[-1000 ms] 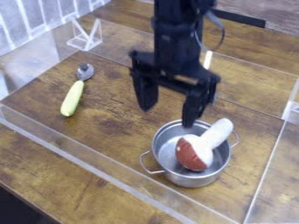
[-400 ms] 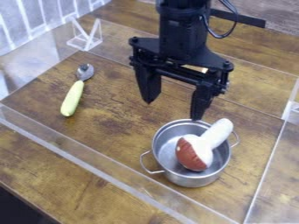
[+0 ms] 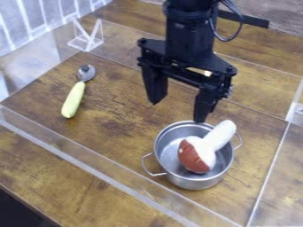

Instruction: Put the mushroom in the silver pot

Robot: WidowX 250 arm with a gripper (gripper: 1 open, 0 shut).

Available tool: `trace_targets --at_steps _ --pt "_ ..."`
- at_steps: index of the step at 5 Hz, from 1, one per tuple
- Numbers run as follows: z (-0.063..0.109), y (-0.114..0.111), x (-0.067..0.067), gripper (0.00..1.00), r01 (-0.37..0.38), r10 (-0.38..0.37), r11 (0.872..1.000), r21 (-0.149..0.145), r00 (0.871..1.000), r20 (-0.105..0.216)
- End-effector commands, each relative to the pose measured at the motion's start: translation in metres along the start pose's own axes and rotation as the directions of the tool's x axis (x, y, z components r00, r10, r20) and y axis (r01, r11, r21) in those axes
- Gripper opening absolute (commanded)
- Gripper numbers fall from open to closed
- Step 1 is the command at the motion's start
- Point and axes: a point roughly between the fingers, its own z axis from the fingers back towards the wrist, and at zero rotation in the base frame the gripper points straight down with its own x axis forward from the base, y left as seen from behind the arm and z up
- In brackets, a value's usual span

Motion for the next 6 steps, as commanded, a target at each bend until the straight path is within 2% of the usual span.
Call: trace_targets --at_steps 1,3,5,6 --pt "0.014 0.0 0.008 1.0 0.044 -0.043 0.999 -0.008 0.999 0.03" --pt "0.008 -0.022 0.005 1.0 0.037 -0.037 0.999 -0.003 0.999 -0.008" --pt "0.018 0.011 -0.002 1.0 0.012 -0.012 1.0 0.001 1.0 0.02" --pt "0.018 0.023 0.005 1.0 -0.019 0.019 1.0 0.005 0.999 0.039"
